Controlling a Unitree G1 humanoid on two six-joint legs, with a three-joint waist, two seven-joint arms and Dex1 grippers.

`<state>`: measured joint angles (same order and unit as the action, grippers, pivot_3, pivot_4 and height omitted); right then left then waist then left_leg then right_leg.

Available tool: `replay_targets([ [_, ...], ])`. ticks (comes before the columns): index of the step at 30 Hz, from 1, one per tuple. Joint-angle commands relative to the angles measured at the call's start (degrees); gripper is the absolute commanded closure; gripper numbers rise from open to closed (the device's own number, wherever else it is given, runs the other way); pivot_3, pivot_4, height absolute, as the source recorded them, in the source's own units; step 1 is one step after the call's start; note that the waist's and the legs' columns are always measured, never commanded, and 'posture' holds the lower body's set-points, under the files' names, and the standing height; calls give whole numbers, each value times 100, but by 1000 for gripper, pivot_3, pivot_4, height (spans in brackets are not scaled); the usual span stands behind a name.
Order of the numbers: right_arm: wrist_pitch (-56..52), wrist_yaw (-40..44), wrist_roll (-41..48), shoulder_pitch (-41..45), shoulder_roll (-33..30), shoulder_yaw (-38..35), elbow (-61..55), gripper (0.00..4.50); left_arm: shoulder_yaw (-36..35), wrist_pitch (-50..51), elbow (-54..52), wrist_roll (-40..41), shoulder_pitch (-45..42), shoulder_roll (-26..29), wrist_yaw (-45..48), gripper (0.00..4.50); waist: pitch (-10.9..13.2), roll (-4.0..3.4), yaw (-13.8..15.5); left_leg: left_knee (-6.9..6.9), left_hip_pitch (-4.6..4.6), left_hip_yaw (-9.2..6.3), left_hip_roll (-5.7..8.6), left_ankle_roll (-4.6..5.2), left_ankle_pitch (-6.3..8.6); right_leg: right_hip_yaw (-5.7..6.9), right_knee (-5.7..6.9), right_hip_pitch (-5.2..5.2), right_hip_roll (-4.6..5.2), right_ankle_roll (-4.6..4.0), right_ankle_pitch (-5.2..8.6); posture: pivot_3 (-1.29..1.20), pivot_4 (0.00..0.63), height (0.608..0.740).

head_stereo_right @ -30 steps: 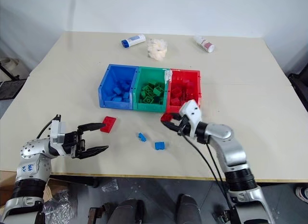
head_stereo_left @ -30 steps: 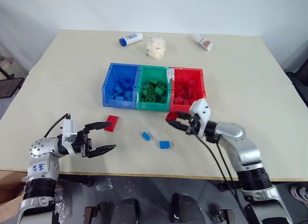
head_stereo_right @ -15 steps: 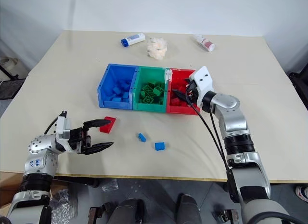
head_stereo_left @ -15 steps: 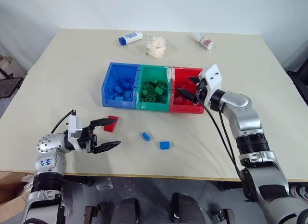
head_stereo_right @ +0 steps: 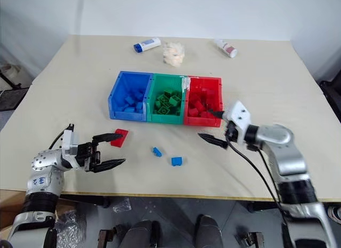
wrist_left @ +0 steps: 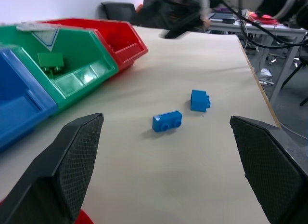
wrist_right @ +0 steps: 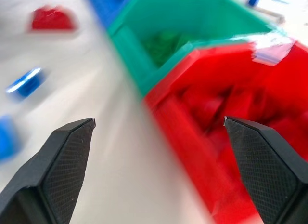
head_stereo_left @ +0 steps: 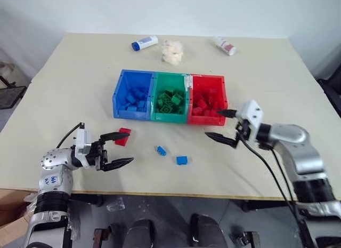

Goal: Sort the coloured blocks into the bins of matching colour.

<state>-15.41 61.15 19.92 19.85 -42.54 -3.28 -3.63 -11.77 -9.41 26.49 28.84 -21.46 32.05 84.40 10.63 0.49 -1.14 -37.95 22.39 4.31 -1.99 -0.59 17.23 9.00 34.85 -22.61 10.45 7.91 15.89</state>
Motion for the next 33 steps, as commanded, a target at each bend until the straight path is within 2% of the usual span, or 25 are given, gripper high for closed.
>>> replay_targets([
  [1, -171, 345, 335, -510, -425, -412, -603, 29, -58, -51, 137, 26, -93, 93, 91, 0, 0, 0, -4, -1, 0, 1, 0, 1, 0, 0, -4, 3, 0, 1, -1, 0, 150, 740],
  [6, -181, 674, 416, -1446, -993, -818, -875, 29, -66, -68, 275, 3, -174, 145, 152, 0, 0, 1, -25, -5, -4, 3, 0, 2, 1, -2, -7, 7, 0, 5, -3, 0, 150, 740],
  [12, -285, 612, 449, -1268, -952, -623, -922, 29, -64, -82, 316, -8, -220, 152, 177, 0, 0, 1, -31, -5, -8, 4, -2, -1, 0, -3, -3, 7, 0, 4, -3, 0, 150, 740],
  [21, -700, 304, 241, -358, -140, 686, -1049, 29, -111, -60, 63, 35, -22, 121, 78, 0, 0, 2, -31, -9, -5, 1, -1, 0, 0, -2, -4, 7, 1, 3, -4, 0, 150, 740],
  [26, -513, 68, -426, 311, 599, 1594, -278, 29, -151, -24, -238, 81, 237, 61, -67, 0, 0, 2, -41, -10, -6, 1, -2, 0, 0, -2, 3, 5, 0, 3, -4, 0, 150, 740],
  [31, -460, -36, -694, 585, 965, 1883, 125, 29, -203, 26, -487, 131, 465, 89, -184, 0, 0, 2, -25, -9, -2, 0, 0, 1, 1, -1, -1, 4, 1, 3, -4, 0, 150, 740],
  [33, -423, 95, -671, 601, 1056, 1957, 149, 404, -236, 49, -600, 156, 574, 99, -242, 0, 0, 2, -24, -10, -1, -1, 0, 1, 1, 0, 0, 4, 1, 3, -4, 0, 150, 740],
])
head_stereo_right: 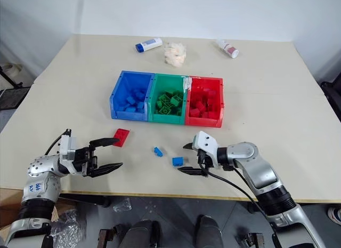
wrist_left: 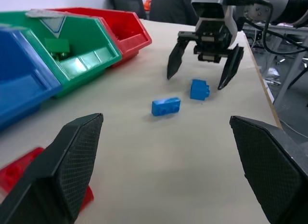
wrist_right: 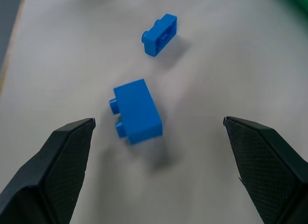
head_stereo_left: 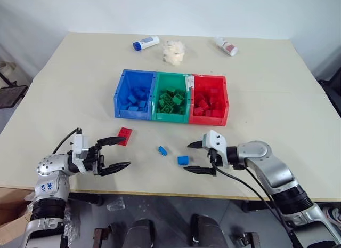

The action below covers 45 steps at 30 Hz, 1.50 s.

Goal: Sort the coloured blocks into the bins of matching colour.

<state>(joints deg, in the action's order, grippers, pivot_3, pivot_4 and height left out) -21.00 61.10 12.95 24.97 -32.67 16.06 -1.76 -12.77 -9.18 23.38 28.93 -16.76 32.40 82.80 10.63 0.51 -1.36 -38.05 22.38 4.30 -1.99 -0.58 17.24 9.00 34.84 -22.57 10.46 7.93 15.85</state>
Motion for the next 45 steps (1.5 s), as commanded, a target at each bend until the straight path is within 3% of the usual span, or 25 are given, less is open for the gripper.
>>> replay_targets([
  [1, 132, 169, 77, 88, 114, 38, -58, 625, -149, 37, -337, 158, 151, 67, -104, 0, 0, 0, -9, -1, -1, 1, 0, 0, 0, -1, 1, 0, 0, 0, 0, 0, 150, 740],
  [10, 14, 108, 70, 61, 182, 9, -312, 3649, -183, 116, -557, 191, 321, 69, -216, 0, 0, 0, -19, 1, -3, 1, -2, 0, 0, -2, 3, -1, -1, 0, 0, 0, 150, 740],
  [24, -123, -122, 146, 121, 318, -90, -624, 3651, -78, 95, -478, 154, 191, -34, -206, 0, 0, 0, -18, 1, -3, 1, -2, 0, 0, -2, 3, -1, -1, 0, 0, 0, 150, 740],
  [33, 102, -558, 114, 1272, 1180, -230, 145, 3651, -90, 71, -510, 161, 224, -62, -231, 0, 0, 0, -29, 1, -3, 2, -2, -2, 0, -3, 8, -4, -1, 0, 0, 0, 150, 740],
  [43, 1778, -1490, -623, 3927, 2942, -261, 4005, 3651, -140, 26, -717, 187, 459, -121, -398, 0, 1, -2, -170, 10, -2, 9, -3, -6, -3, -7, 17, -17, -2, -4, 2, 0, 150, 740],
  [45, 2208, -2227, -751, 4510, 3338, -476, 5124, 2903, -135, 17, -764, 184, 512, -140, -442, 0, 1, -2, -190, 11, -2, 10, -3, -6, -3, -7, 16, -17, -2, -4, 2, 0, 150, 740],
])
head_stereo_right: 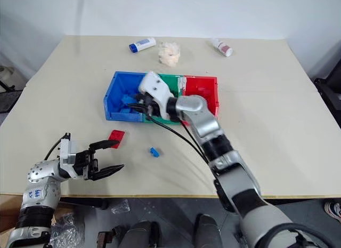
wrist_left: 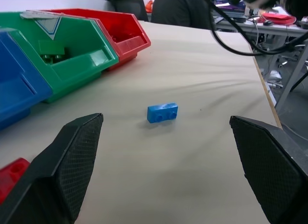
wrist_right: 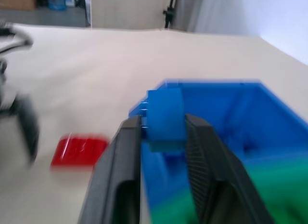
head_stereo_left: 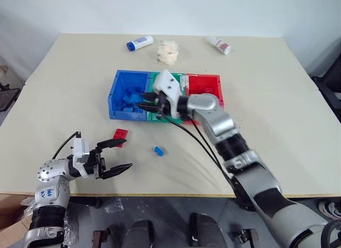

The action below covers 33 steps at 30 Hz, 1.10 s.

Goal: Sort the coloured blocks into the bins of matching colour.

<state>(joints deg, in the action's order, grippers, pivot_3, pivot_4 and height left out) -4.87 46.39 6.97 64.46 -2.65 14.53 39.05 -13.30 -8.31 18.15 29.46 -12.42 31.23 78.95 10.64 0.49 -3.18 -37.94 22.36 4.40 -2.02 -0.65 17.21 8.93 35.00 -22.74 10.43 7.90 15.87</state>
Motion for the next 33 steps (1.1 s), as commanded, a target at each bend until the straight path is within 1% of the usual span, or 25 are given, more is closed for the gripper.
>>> replay_targets([
  [1, 747, -1093, -175, 770, 480, -451, 1468, 2618, -77, -72, -264, 129, 95, -32, -75, 0, 0, 0, -13, 0, 0, 0, 0, 0, 0, 0, 0, 0, 0, 0, 0, 0, 150, 740],
  [4, 1167, -1419, -333, 1014, 708, -547, 2188, 1608, -81, -53, -359, 140, 130, -59, -153, 0, 1, -1, 2, 1, 1, -2, -1, -2, -1, 0, 0, 0, 0, -1, 0, 0, 150, 740],
  [8, 1540, -949, -420, 736, 593, -506, 2066, 175, -112, -34, -384, 143, 168, -29, -168, 0, 0, 0, -11, 1, 3, 0, 0, 0, 0, -2, -4, 0, 1, 0, 0, 0, 150, 740],
  [9, 1458, -493, -307, 495, 417, -497, 1694, 25, -113, -30, -377, 146, 165, -21, -166, 0, 0, 0, -15, 1, 3, 0, 0, 0, 0, -2, -4, -1, 1, 0, 0, 0, 150, 740],
  [11, 1353, 262, -139, 51, 104, -446, 992, 25, -108, -21, -366, 145, 159, -8, -159, 0, 0, 1, 12, 1, 3, -2, -2, 0, 0, 0, -2, -1, 0, 0, 0, 0, 150, 740],
  [12, 1310, 511, -94, -119, -6, -417, 705, 25, -105, -15, -349, 143, 146, 0, -150, 0, 0, 0, 16, 1, 3, -2, -1, 0, 0, -1, -3, 0, 1, 0, 0, 0, 150, 740],
  [14, 911, 1252, 182, -736, -452, -338, -369, 25, -96, 4, -351, 138, 130, 0, -164, 0, 0, 1, 19, -2, 4, 0, 0, 2, 1, -2, -4, 0, 2, 0, 0, 0, 150, 740],
  [16, 514, 1764, 393, -1237, -860, -284, -1264, 25, -93, 10, -344, 132, 114, 1, -183, 0, 0, 0, 17, -1, 3, -1, -1, 2, 2, -2, -3, 1, 1, 0, 0, 0, 150, 740],
  [18, 96, 2203, 641, -1792, -1437, -355, -2096, 25, -107, 27, -379, 103, 133, 14, -273, 0, 0, 0, 22, 0, 3, -2, -1, 2, 2, 0, -3, 0, 1, 0, 0, 0, 150, 740],
  [20, -235, 2464, 845, -2205, -1909, -473, -2630, 25, -129, 20, -400, 57, 171, 55, -353, 0, 0, 0, 33, 0, 3, -1, -1, 3, 2, -1, -5, 1, 1, 0, 0, 0, 150, 740],
  [22, -350, 2633, 988, -2473, -2231, -560, -2916, 25, -163, 17, -452, 64, 240, 95, -411, 0, 0, 0, 16, -1, 1, 1, -1, 3, 2, -2, -4, 1, 1, 0, 0, 0, 150, 740],
  [24, -492, 2993, 1283, -2939, -2803, -853, -3209, 25, -297, 8, -598, 112, 437, 191, -505, 0, 0, -1, 14, 0, -3, 4, -4, 2, 2, -3, -2, 1, 0, 0, 0, 0, 150, 740],
  [26, -535, 3190, 1466, -3200, -3121, -1020, -3352, 25, -377, 10, -693, 135, 557, 248, -583, 0, 0, -1, 45, 3, -3, 3, -5, 1, 4, -2, -7, 1, 0, 0, 0, 0, 150, 740],
  [29, -599, 3323, 1539, -3520, -3610, -1295, -3155, 25, -592, 12, -973, 225, 929, 313, -695, 0, 1, 0, 59, 1, -3, 10, -4, 3, 7, -4, -14, 3, 1, 1, 0, 0, 150, 740],
  [33, -574, 3432, 1613, -3843, -4039, -1613, -2970, 25, -854, -3, -1290, 307, 1469, 335, -782, 0, 1, -1, 116, 0, -6, 10, -7, 2, 7, -4, -14, 4, 0, 0, 0, 0, 150, 740],
])
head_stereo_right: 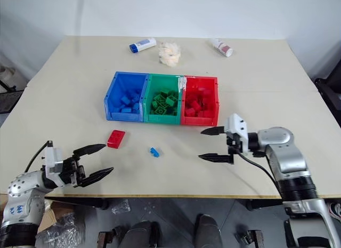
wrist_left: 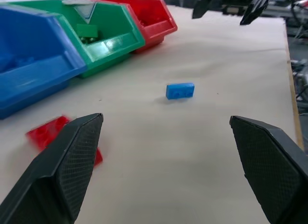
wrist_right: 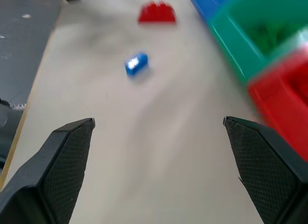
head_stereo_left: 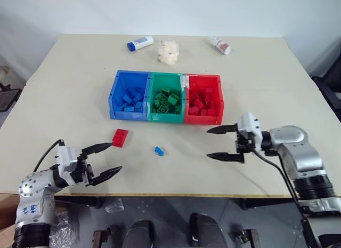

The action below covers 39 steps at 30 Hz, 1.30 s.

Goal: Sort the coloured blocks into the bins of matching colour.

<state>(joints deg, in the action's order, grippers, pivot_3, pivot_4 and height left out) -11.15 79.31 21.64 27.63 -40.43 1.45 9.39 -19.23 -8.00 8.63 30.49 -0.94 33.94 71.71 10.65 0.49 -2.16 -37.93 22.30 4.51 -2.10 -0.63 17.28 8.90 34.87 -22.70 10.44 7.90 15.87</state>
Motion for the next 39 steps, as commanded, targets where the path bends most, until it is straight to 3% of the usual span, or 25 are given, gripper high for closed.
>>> replay_targets([
  [1, 60, 175, 155, -226, -346, -355, 13, 25, -314, -38, -403, 215, 437, 66, -71, 0, 0, -1, 35, 0, 0, 0, 0, -1, 0, 0, -1, 0, 0, 0, 0, 0, 150, 740],
  [9, 4, -28, 276, -249, -208, -426, -9, 25, -408, 32, -912, 261, 879, 17, -313, 0, 1, -1, 64, -5, 1, 0, -3, -1, 4, 1, -4, 1, 0, -2, -1, 0, 150, 740],
  [15, 17, -161, 246, -268, -123, -353, -225, 25, 97, 273, -1559, -26, 728, -21, -761, 0, 2, -3, 94, -5, 1, -1, -2, -1, 5, 2, -5, 4, 0, -2, -1, 0, 150, 740],
  [21, 10, -456, 285, -379, 2, -380, -584, 25, 1033, 626, -1639, -717, -203, -232, -1498, 0, 2, -3, 175, -9, 0, -1, -2, -2, 4, 2, -2, 6, -1, -3, -2, 0, 150, 740],
  [28, 38, -887, 309, -636, 186, -424, -1027, 25, 2247, 637, -693, -1702, -1352, -625, -1738, 0, 2, -3, 220, -10, 1, 1, 2, -2, 4, 3, -7, 8, -3, -2, -3, 0, 150, 740],
  [37, -116, -1577, 448, -1251, 280, -645, -1886, 25, 3047, 776, 110, -2497, -2243, -941, -1905, 0, 2, -3, 224, -12, 2, -1, 1, -2, 4, 4, -8, 10, -4, -1, -3, 0, 150, 740],
  [39, -146, -1736, 465, -1388, 291, -703, -2038, 0, 3146, 796, 120, -2539, -2355, -996, -1879, 396, 2, -3, 229, -13, 1, -2, 2, -2, 4, 4, -7, 11, -3, -1, -3, 0, 150, 740],
])
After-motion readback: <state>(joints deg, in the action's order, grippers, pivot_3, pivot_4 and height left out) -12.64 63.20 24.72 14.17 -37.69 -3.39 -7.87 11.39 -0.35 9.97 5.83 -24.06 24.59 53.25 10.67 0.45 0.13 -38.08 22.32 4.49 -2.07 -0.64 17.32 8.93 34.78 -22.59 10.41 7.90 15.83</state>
